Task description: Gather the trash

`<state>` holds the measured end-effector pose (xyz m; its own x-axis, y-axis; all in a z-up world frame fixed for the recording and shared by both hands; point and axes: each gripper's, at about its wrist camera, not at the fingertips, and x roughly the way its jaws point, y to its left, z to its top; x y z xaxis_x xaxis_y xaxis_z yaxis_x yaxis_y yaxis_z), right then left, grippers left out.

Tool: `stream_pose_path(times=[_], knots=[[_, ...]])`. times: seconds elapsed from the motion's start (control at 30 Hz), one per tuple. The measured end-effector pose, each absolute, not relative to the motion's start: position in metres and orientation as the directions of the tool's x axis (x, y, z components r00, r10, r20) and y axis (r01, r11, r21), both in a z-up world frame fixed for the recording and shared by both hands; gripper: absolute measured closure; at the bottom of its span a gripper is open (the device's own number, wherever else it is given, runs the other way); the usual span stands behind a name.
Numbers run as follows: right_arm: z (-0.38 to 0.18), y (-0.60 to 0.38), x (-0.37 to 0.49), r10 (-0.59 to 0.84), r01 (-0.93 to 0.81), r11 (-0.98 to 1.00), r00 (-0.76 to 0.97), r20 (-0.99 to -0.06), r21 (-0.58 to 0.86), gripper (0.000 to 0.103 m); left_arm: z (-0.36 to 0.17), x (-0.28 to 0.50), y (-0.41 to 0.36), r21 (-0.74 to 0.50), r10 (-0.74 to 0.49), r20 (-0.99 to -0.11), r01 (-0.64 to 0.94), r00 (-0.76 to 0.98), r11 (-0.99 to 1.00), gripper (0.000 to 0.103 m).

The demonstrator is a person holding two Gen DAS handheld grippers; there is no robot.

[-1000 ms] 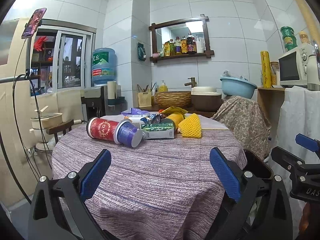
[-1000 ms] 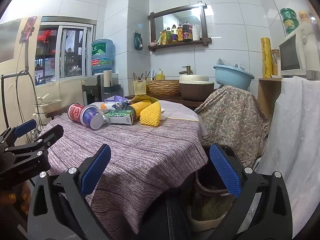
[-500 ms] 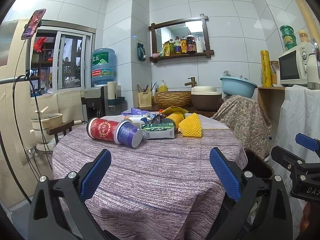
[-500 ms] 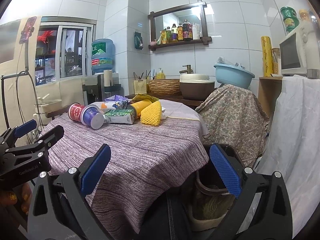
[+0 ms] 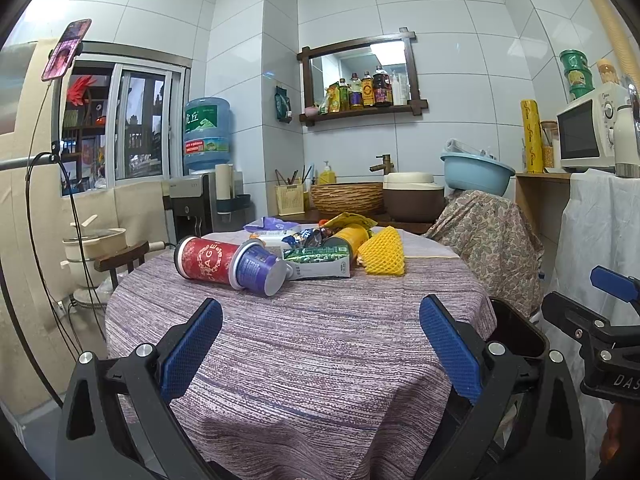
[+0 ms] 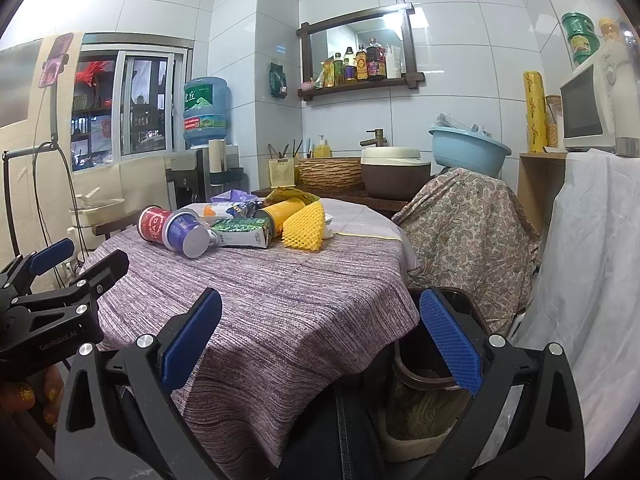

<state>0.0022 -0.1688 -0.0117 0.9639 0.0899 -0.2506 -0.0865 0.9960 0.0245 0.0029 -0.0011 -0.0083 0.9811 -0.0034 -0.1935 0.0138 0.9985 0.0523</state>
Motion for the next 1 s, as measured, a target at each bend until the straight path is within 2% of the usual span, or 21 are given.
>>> stream_pose_path(times=[0.6,1.0], knots=[[-0.012,-0.168,0.005,0.093,-0.089,0.996,0.961,-0.259,0.027,0.005,-0.008,0.003,-0.002,0.053,-0.003,-0.195,0.014,0.981,0.998,0.005],[-0.022,-0.167,0.020,0.102,-0.101,0.995,0.948,-0.302,0.019,0.005,-0.013,0.013,0.009,0.069,0.004,-0.235,0.012,0.972,0.998,0.005]])
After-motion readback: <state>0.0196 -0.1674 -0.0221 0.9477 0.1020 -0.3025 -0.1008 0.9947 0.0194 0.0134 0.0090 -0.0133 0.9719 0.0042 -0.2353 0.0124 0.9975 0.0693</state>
